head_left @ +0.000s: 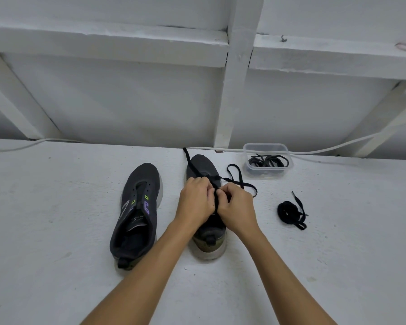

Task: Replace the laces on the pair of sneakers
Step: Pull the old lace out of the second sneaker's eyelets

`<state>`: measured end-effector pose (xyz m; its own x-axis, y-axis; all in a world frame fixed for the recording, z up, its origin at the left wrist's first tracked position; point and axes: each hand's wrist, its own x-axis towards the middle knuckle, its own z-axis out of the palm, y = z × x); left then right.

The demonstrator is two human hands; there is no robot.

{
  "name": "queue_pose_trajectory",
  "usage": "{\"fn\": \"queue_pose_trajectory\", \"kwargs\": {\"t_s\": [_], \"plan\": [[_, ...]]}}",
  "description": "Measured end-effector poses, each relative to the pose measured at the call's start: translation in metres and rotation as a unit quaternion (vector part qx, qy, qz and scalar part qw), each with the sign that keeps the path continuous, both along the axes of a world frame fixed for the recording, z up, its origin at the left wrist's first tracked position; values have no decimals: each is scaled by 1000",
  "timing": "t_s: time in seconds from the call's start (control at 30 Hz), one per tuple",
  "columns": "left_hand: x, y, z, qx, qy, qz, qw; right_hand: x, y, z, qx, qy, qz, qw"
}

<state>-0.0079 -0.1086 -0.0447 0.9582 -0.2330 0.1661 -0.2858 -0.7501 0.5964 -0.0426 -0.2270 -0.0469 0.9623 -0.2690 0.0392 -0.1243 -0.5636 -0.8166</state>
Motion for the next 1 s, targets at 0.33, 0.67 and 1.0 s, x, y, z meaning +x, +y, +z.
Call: {"fn": "queue_pose_trajectory", "kwargs": {"t_s": [0.33,0.67,1.0], "plan": [[3,4,-1,-57,54,0,997,-2,0,0,6,-7,15,1000],[3,15,-7,-120,87,19,989,11,-32,-8,169,68,41,982],[10,17,7,-198,228,51,952,13,-31,-6,101,30,32,994]]}}
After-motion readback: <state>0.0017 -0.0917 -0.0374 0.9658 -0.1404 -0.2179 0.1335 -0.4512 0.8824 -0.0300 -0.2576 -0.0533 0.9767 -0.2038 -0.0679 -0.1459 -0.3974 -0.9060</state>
